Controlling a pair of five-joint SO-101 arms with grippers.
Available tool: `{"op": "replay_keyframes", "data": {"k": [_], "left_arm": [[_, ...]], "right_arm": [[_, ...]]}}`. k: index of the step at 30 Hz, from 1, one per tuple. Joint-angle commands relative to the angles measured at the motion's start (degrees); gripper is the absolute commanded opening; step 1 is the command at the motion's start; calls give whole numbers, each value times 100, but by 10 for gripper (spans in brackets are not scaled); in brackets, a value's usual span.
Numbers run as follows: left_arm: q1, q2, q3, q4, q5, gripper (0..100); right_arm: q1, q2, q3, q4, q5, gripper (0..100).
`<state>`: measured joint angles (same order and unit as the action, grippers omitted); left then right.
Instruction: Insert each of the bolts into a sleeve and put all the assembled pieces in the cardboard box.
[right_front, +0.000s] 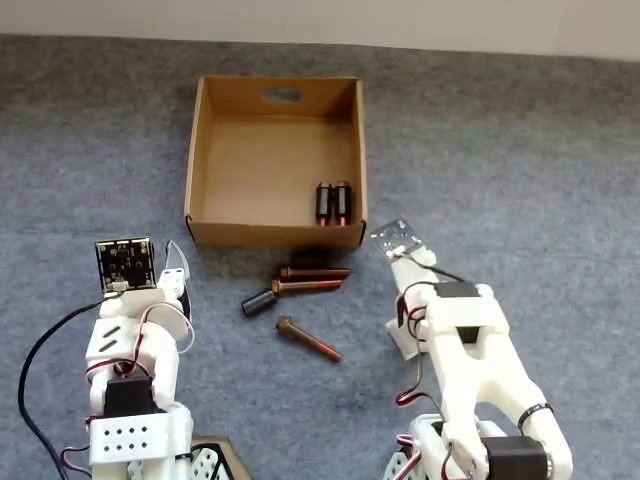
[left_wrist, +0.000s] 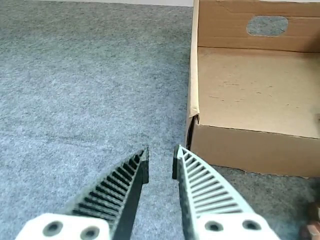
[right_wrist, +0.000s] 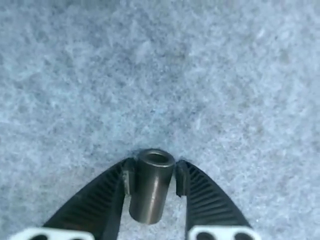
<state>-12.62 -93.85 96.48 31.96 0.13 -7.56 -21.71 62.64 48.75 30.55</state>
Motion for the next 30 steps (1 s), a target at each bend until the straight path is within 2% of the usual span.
{"op": "replay_keyframes", "data": {"k": [1, 7, 10, 18, 25, 30], "left_arm": [[-13, -66, 119, -97, -35, 104], [-13, -66, 119, -97, -35, 104], [-13, -66, 119, -97, -35, 104], [-13, -66, 119, -97, -35, 104], [-13, -66, 119, -97, -35, 104], [-13, -66, 119, -97, -35, 104]], "right_arm": [[-4, -22, 4, -84, 62, 6], [-4, -303, -831, 1112, 18, 6], [-48, -690, -1138, 1481, -571, 6], [-75, -1103, -1218, 1226, -1749, 6], [-268, -620, -655, 470, -1864, 9], [-295, 145, -576, 418, -1846, 10]]}}
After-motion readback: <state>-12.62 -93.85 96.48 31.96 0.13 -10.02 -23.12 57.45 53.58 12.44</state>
